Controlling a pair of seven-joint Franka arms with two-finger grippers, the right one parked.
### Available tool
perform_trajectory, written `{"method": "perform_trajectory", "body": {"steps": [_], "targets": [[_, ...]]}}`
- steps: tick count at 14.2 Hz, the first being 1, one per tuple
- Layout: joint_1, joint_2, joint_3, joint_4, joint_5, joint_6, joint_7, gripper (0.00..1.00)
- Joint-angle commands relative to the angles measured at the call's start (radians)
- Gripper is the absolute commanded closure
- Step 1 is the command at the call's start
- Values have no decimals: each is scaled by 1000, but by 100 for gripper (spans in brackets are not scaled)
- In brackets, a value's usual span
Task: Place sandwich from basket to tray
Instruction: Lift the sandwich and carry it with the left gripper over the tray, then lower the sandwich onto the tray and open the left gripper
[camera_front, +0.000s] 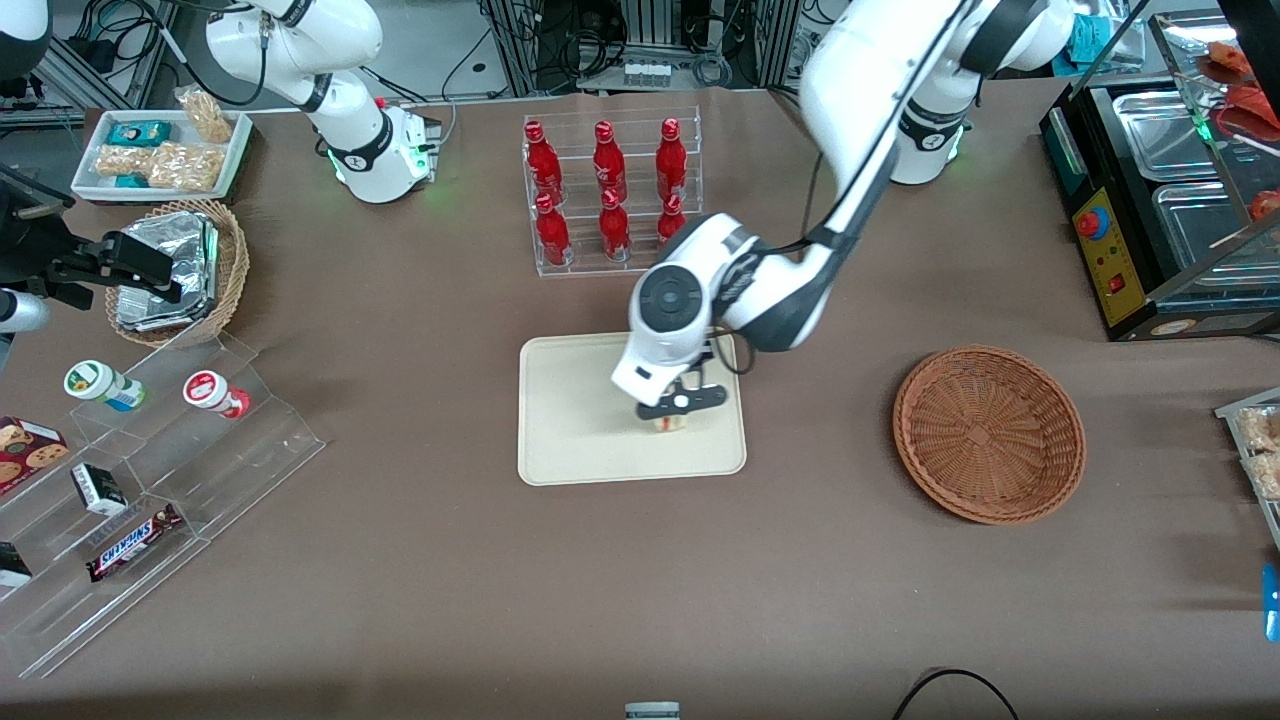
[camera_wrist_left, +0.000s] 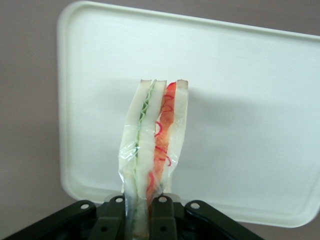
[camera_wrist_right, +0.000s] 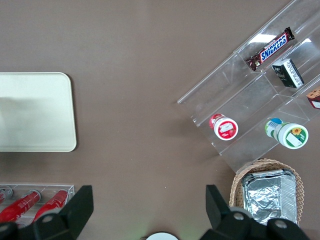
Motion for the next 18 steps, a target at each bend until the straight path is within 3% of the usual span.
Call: {"method": "perform_trajectory", "body": {"steps": [1, 4, 6, 7, 8, 13, 18], "targets": [[-51, 70, 17, 77, -9, 79, -39, 93], [-57, 93, 17, 69, -7, 110, -38, 92], [-71, 97, 17, 48, -1, 141, -40, 81], [-77, 98, 17, 32, -1, 174, -40, 59], [-74, 92, 18, 20, 2, 185, -20, 1], [-68, -11, 49, 18, 2, 74, -24, 0], [-19, -172, 113, -11, 31, -243, -38, 0]]}}
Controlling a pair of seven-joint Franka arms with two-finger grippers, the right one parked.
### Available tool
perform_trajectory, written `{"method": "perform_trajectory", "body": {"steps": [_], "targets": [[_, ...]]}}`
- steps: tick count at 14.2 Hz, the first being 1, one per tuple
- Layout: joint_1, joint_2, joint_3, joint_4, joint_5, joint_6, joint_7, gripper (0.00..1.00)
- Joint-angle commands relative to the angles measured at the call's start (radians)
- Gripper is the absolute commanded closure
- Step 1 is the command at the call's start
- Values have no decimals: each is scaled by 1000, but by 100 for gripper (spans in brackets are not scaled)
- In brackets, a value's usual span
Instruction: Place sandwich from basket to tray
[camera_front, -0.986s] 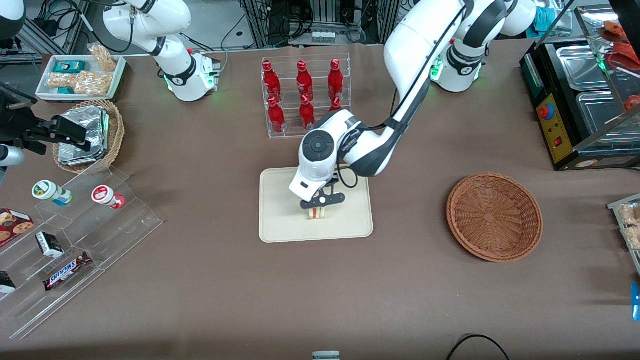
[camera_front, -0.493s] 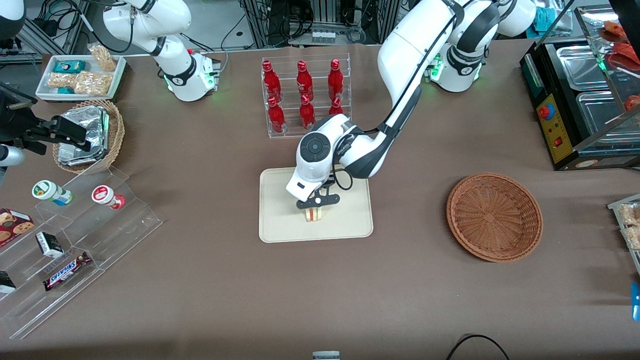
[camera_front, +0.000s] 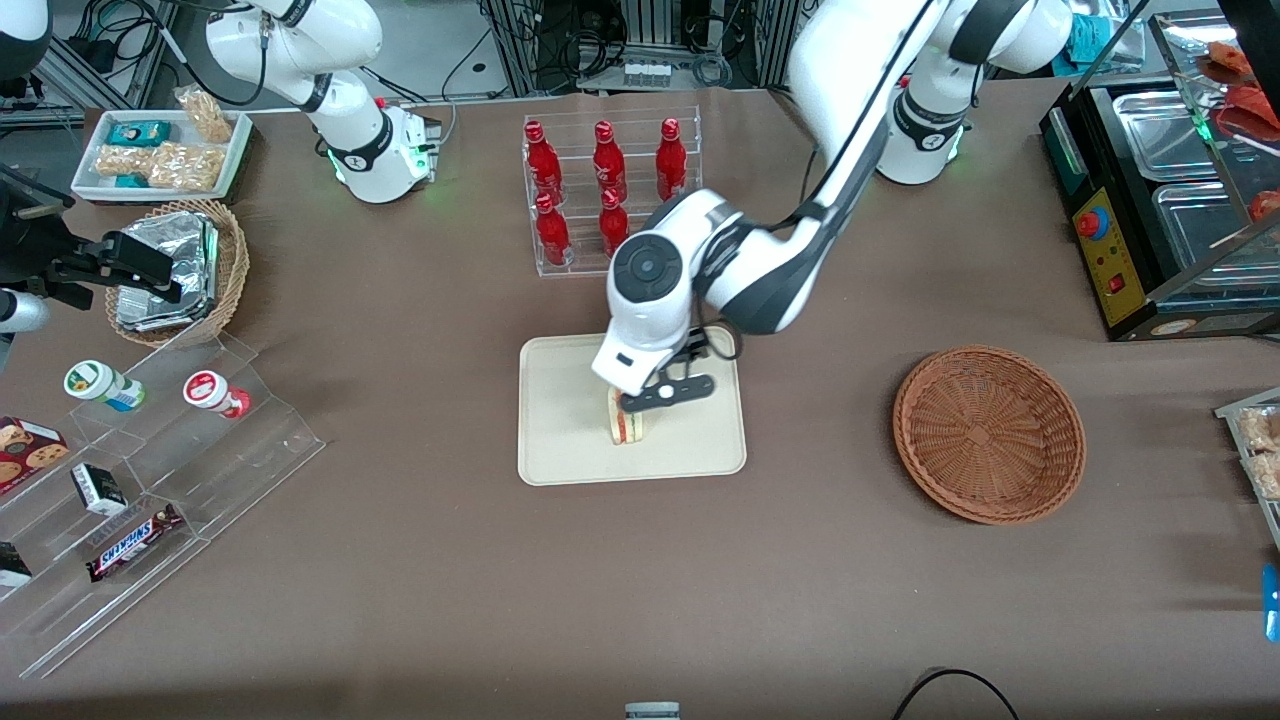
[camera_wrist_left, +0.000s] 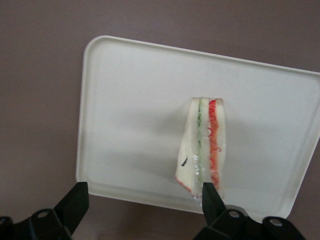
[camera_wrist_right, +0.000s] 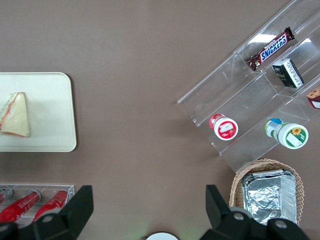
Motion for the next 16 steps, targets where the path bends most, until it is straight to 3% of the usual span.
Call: {"method": "perform_trajectory", "body": {"steps": [1, 2, 8, 14, 16], "targets": [[66, -121, 15, -102, 23, -102, 0, 0], [102, -164, 15, -157, 26, -100, 21, 0], [361, -475, 15, -444, 28, -171, 559, 0], [576, -670, 11, -418, 49, -335, 900, 0], [693, -695, -67, -380, 55, -347, 932, 0]]}}
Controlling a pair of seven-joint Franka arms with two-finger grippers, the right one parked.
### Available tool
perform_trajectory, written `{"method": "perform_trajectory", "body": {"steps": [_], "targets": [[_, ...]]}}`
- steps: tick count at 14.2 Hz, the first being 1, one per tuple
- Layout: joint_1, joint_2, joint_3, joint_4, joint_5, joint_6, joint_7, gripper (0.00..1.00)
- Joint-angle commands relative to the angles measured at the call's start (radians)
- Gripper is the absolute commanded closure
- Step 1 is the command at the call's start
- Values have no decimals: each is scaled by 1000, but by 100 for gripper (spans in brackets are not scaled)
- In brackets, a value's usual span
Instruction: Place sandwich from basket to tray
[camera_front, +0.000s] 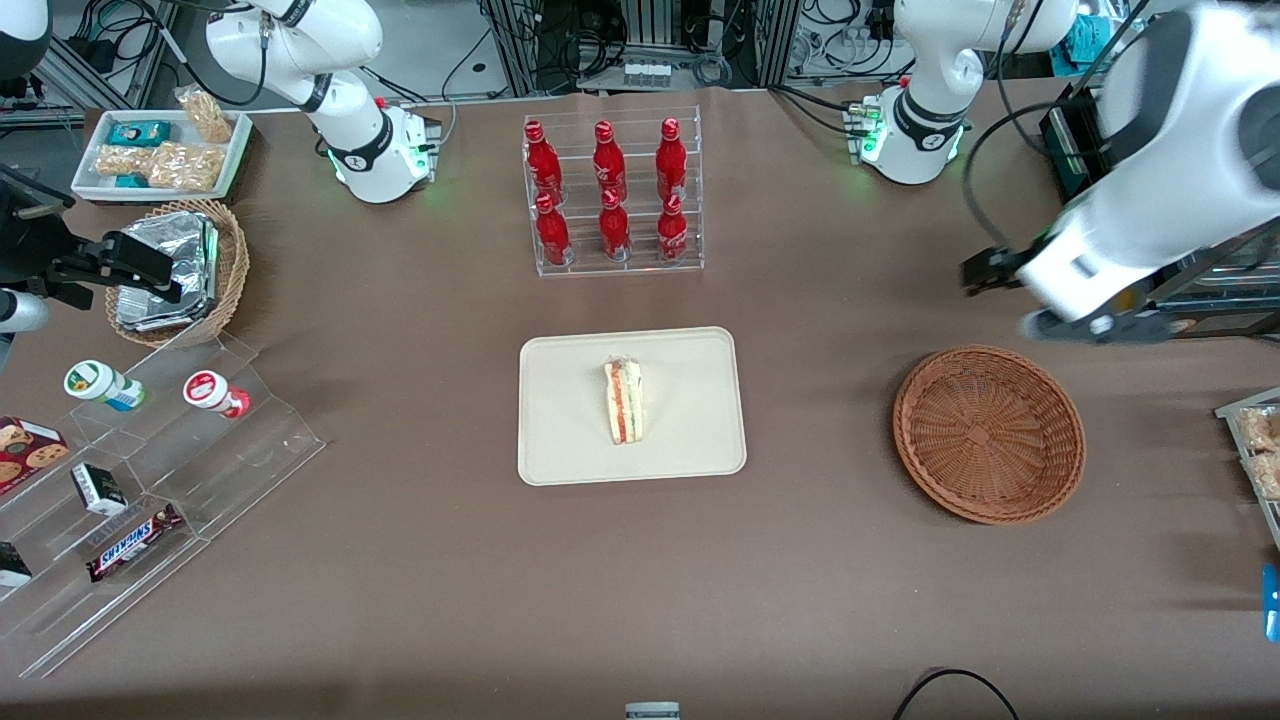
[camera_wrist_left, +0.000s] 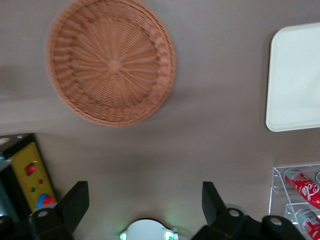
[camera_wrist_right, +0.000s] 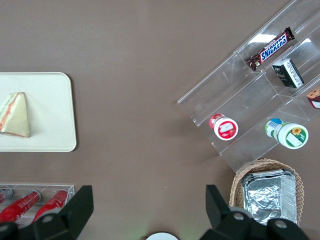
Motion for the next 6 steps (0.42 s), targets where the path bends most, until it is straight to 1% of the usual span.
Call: {"method": "perform_trajectory", "body": {"steps": [1, 3, 6], "targets": [[142, -41, -100, 45, 15, -27, 40, 0], [163, -47, -95, 82, 13, -28, 40, 0], [163, -48, -71, 91, 16, -21, 35, 0]]}}
